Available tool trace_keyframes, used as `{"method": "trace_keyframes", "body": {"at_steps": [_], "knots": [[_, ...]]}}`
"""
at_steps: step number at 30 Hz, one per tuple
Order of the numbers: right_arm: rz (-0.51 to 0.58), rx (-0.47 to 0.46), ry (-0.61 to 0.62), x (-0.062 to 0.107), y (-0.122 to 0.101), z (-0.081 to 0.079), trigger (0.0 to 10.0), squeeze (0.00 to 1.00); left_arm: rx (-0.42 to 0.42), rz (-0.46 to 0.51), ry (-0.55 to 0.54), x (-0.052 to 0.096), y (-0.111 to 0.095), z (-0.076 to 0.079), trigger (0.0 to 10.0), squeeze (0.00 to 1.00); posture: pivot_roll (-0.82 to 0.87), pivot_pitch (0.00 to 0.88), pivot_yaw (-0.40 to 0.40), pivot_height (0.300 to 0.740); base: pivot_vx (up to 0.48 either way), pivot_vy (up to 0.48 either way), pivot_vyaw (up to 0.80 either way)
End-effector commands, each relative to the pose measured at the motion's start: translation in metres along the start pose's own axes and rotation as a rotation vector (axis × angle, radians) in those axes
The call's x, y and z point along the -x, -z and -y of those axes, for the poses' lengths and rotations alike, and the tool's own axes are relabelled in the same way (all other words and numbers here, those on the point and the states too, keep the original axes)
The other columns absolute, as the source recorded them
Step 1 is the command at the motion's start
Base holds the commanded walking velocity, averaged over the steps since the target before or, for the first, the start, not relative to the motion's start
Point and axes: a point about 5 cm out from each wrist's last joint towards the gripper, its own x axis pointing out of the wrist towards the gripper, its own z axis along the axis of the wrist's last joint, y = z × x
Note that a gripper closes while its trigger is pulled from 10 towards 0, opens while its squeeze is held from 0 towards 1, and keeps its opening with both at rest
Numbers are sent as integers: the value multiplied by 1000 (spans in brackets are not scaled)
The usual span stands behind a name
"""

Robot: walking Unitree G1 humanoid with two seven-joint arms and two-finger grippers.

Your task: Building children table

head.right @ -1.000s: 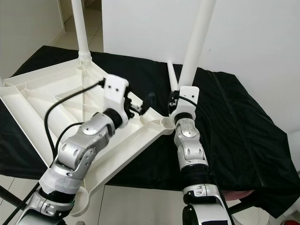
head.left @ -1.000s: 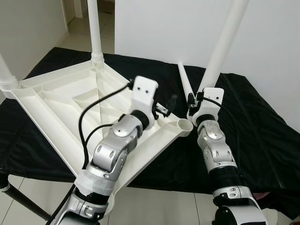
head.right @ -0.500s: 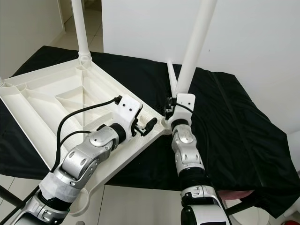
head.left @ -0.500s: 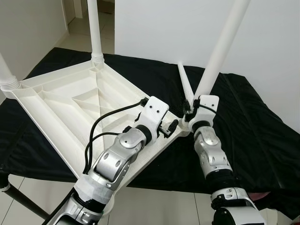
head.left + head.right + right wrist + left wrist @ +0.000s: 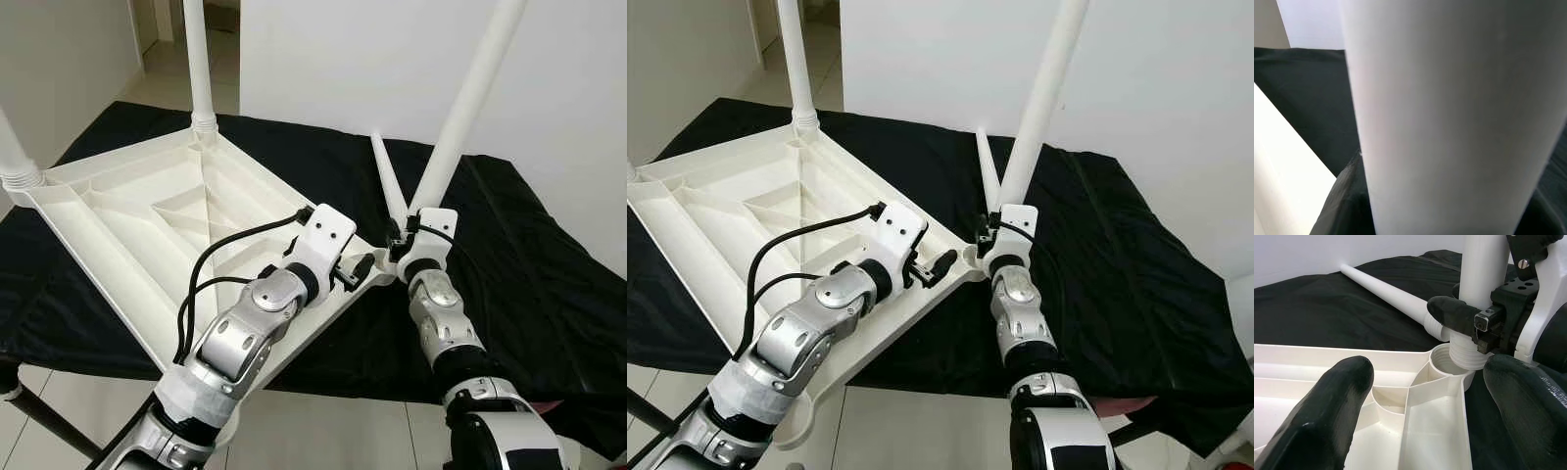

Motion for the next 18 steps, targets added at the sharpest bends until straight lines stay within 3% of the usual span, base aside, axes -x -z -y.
{"method": "trace_keyframes", "body": {"at_steps": [1, 8, 13, 18], "knots": [[-20, -25, 8, 2, 6, 5, 10000, 0, -11, 8, 154, 1, -5, 12, 10000, 0, 48, 0, -125, 740, 0, 0, 0], [130, -112, -34, 2, -20, -3, 10000, 0, -25, -21, 219, 2, 0, 25, 10000, 0, 44, 0, -130, 740, 0, 0, 0], [230, -148, -12, 6, -39, 2, 10000, 0, 8, -88, 252, 2, 10, 28, 10000, 0, 40, 0, -127, 740, 0, 0, 0], [287, -150, 7, 10, -52, 11, 10000, 0, -29, -161, 281, 4, 24, 30, 10000, 0, 32, 0, -120, 740, 0, 0, 0]]}}
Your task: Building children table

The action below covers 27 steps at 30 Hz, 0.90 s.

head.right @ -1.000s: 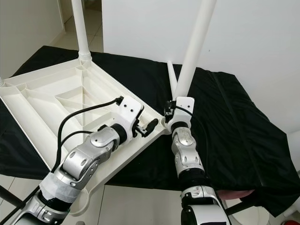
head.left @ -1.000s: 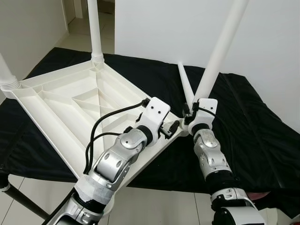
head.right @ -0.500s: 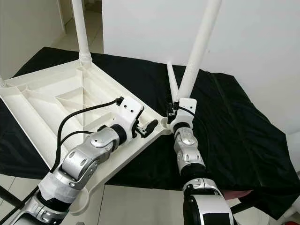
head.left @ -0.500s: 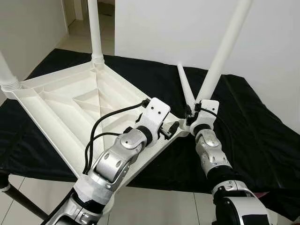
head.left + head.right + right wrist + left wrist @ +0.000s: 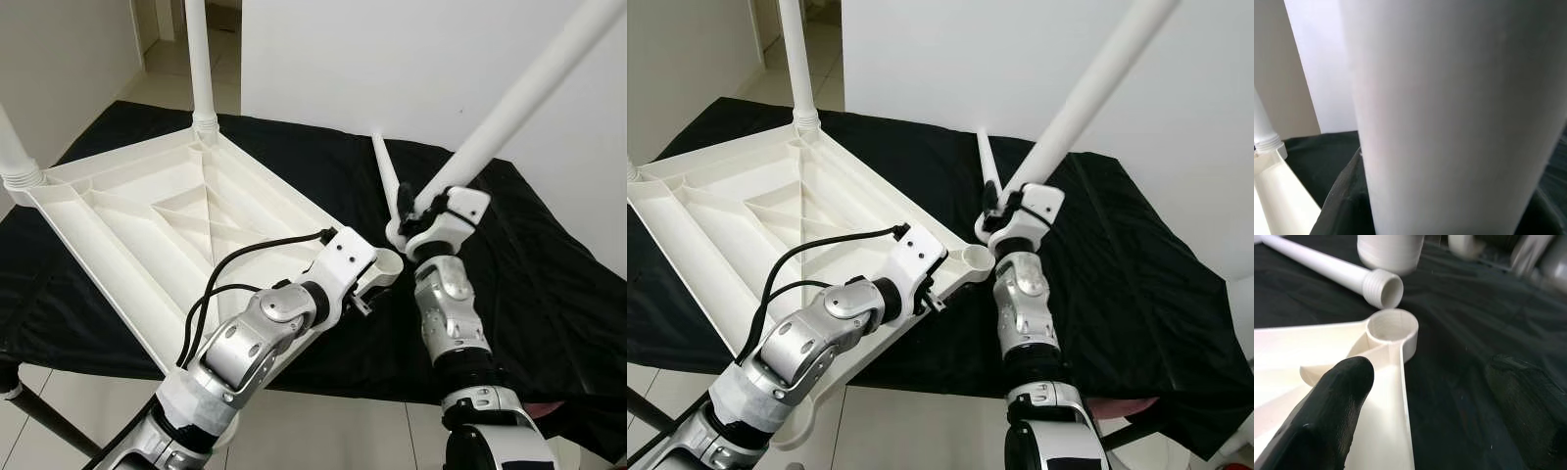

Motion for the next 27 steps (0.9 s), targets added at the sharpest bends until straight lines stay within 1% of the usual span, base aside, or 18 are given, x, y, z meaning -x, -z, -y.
{"method": "trace_keyframes", "body": {"at_steps": [1, 4, 5, 10, 12, 20, 24, 27], "knots": [[20, 8, 30, 2, -6, 11, 10000, 0, -6, -64, 61, -1, 12, 7, 10000, 0, 29, 0, -117, 740, 0, 0, 0], [29, 14, 37, 2, -10, 15, 10000, 0, -12, -89, 72, -1, 16, 9, 10000, 0, 24, 0, -111, 740, 0, 0, 0], [36, 20, 43, 2, -12, 18, 10000, 0, -16, -116, 79, -1, 21, 11, 10000, 0, 22, 0, -108, 740, 0, 0, 0], [42, 31, 57, 3, -16, 22, 10000, 0, -15, -157, 78, -2, 27, 10, 10000, 0, 19, 0, -104, 740, 0, 0, 0], [43, 34, 65, 4, -17, 23, 10000, 0, -3, -205, 48, -3, 33, 6, 10000, 0, 19, 0, -101, 740, 0, 0, 0], [41, 35, 65, 6, -18, 22, 10000, 0, 30, -262, 0, -4, 39, 0, 10000, 0, 19, 0, -100, 740, 0, 0, 0], [37, 39, 61, 6, -20, 21, 10000, 0, 54, -313, -64, -8, 44, -6, 10000, 0, 15, 0, -101, 740, 0, 0, 0], [36, 42, 61, 5, -20, 21, 10000, 0, 53, -317, -85, -10, 43, -8, 10000, 0, 14, 0, -102, 740, 0, 0, 0]]}}
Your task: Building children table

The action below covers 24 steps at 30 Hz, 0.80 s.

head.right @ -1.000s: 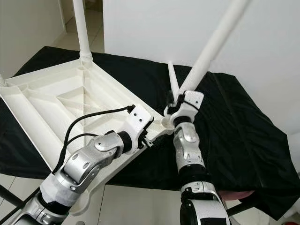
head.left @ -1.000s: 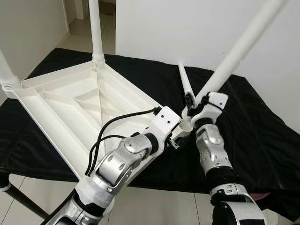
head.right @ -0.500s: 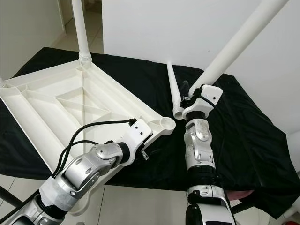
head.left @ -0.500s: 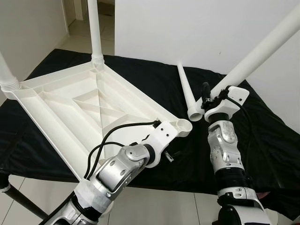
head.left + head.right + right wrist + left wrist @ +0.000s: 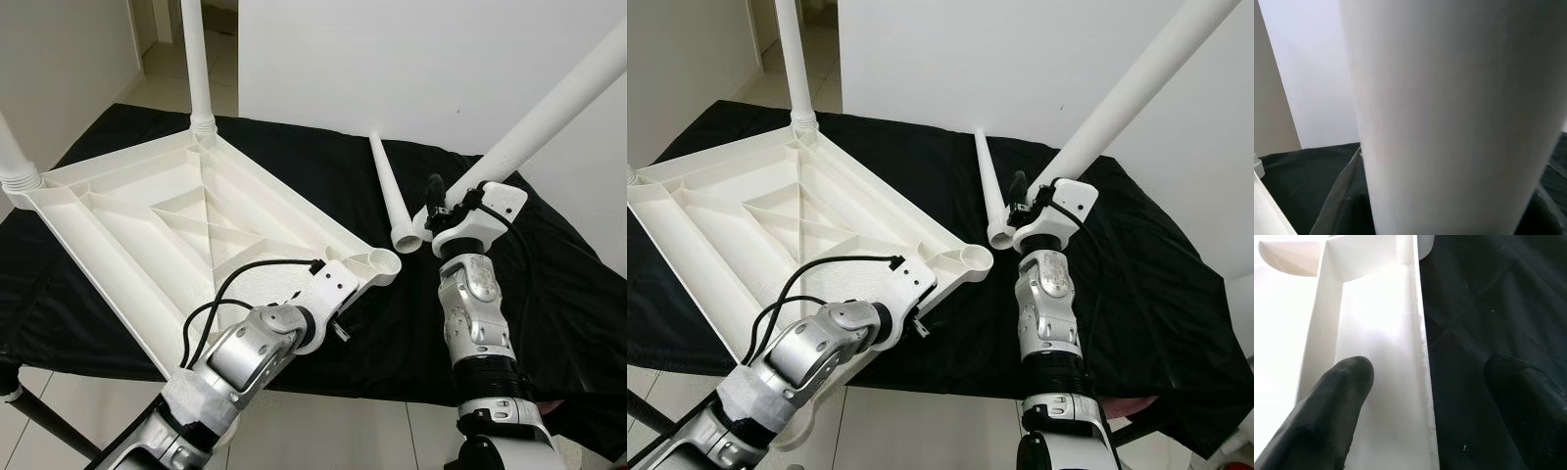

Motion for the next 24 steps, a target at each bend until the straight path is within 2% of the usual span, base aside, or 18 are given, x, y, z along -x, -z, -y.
{"method": "trace_keyframes", "body": {"at_steps": [1, 2, 3, 4, 24], "knots": [[2, 13, 7, 0, -2, 3, 10000, 0, 2, -30, -57, -3, 3, -4, 10000, 0, 14, 0, -102, 740, 0, 0, 0], [1, 15, 7, 0, -3, 4, 10000, 0, 4, -20, -53, -3, 1, -4, 10000, 0, 14, 0, -102, 740, 0, 0, 0], [0, 15, 7, 0, -3, 4, 10000, 0, 7, -10, -47, -2, 0, -3, 7333, 0, 13, 0, -101, 740, 0, 0, 0], [-2, 17, 7, 0, -2, 4, 10000, 0, 10, -6, -41, -2, -1, -3, 0, 0, 13, 0, -100, 740, 0, 0, 0], [-10, 23, -2, -3, -3, 4, 10000, 0, -39, -26, 7, 1, 3, 3, 0, 0, 18, 0, -107, 740, 0, 0, 0]]}}
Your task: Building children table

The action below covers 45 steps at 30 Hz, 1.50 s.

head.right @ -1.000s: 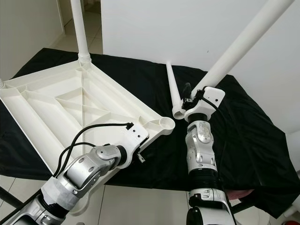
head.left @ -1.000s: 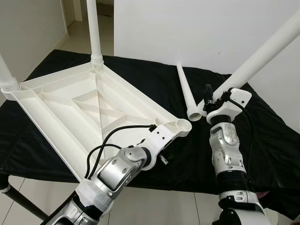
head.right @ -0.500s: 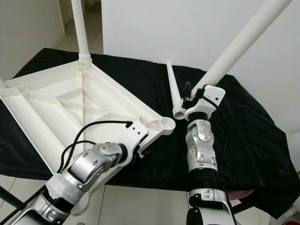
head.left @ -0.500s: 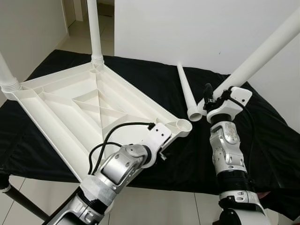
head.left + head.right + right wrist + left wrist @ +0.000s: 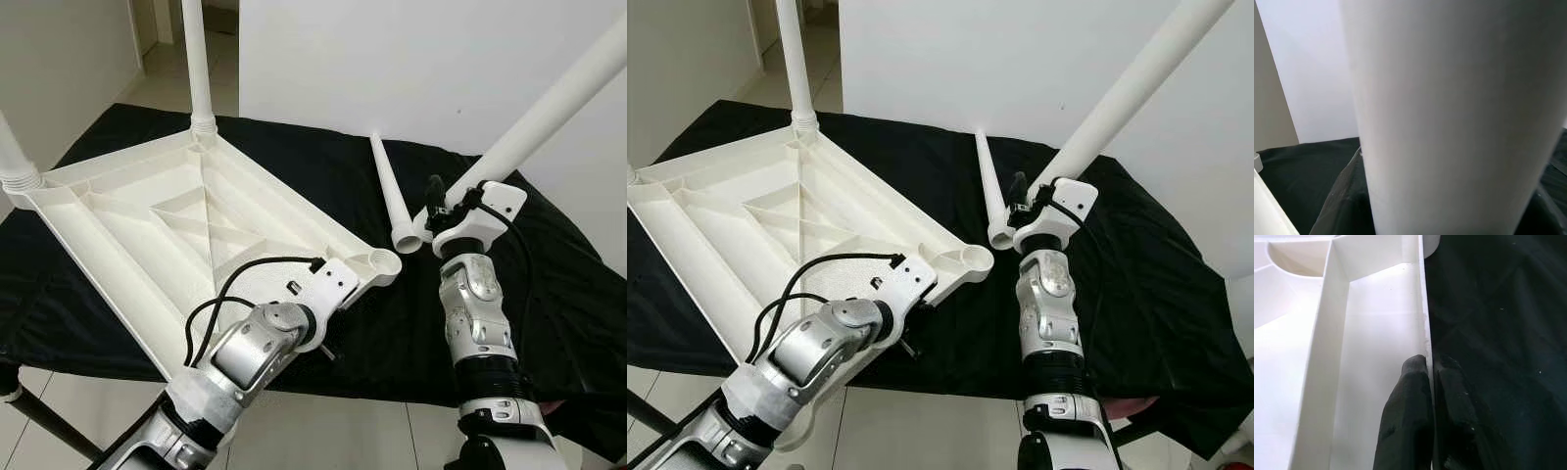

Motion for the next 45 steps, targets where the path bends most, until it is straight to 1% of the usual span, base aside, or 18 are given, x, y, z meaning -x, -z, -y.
{"method": "trace_keyframes", "body": {"at_steps": [1, 9, 12, 14, 16, 19, 25, 28, 32, 33, 34, 35, 39, 40, 41, 42, 43, 45], "knots": [[9, 16, -3, -3, -4, 3, 10000, 0, -10, -16, 26, 0, 3, 3, 0, 0, 18, 0, -109, 740, 0, 0, 0], [8, 20, -12, -4, -5, 1, 10000, 0, -63, -12, 95, 6, 5, 11, 0, 0, 14, 0, -114, 740, 0, 0, 0], [6, 22, -15, -5, -5, 2, 10000, 0, -108, 2, 174, 13, 5, 17, 0, 0, 14, 0, -118, 740, 0, 0, 0], [6, 23, -16, -6, -5, 2, 10000, 0, -121, 8, 197, 15, 5, 18, 0, 0, 14, 0, -118, 740, 0, 0, 0], [6, 23, -16, -6, -5, 2, 10000, 0, -121, 8, 197, 15, 5, 18, 0, 0, 14, 0, -118, 740, 0, 0, 0], [7, 26, -19, -8, -6, 1, 10000, 0, -149, 32, 278, 24, 3, 23, 0, 0, 15, 0, -122, 740, 0, 0, 0], [8, 25, -21, -9, -6, 0, 10000, 0, -152, 55, 307, 27, 2, 22, 0, 0, 18, 0, -127, 740, 0, 0, 0], [7, 26, -25, -9, -6, 0, 10000, 0, -121, 74, 360, 33, 3, 23, 0, 0, 19, 0, -130, 740, 0, 0, 0], [7, 28, -27, -10, -6, 0, 10000, 0, -99, 98, 404, 36, 2, 25, 0, 0, 18, 0, -131, 740, 0, 0, 0], [8, 29, -29, -11, -6, -1, 10000, 0, -94, 111, 413, 35, 0, 25, 4275, 0, 16, 0, -131, 740, 0, 0, 0], [8, 29, -29, -11, -6, -1, 10000, 0, -94, 111, 413, 35, 0, 25, 4275, 0, 16, 0, -131, 740, 0, 0, 0], [9, 29, -31, -11, -7, -1, 10000, 0, -81, 114, 411, 33, -1, 25, 10000, 0, 15, 0, -131, 740, 0, 0, 0], [12, 29, -33, -12, -7, -2, 10000, 0, -65, 111, 395, 29, -3, 23, 10000, 0, 13, 0, -129, 740, 0, 0, 0], [12, 29, -34, -13, -8, -2, 10000, 0, -61, 111, 393, 28, -4, 23, 10000, 698, 13, 0, -130, 740, 0, 0, 0], [13, 29, -34, -13, -8, -2, 10000, 0, -59, 112, 393, 27, -5, 22, 10000, 1000, 15, 0, -133, 740, 0, 0, 0], [13, 29, -34, -13, -8, -2, 10000, 0, -59, 112, 393, 27, -5, 22, 10000, 1000, 15, 0, -133, 740, 0, 0, 0], [13, 30, -34, -14, -8, -2, 10000, 0, -65, 112, 395, 26, -7, 22, 10000, 0, 15, 0, -133, 740, 0, 0, 0], [14, 31, -33, -14, -9, -1, 10000, 0, -68, 109, 393, 23, -8, 23, 10000, 0, 14, 0, -132, 740, 0, 0, 0]]}}
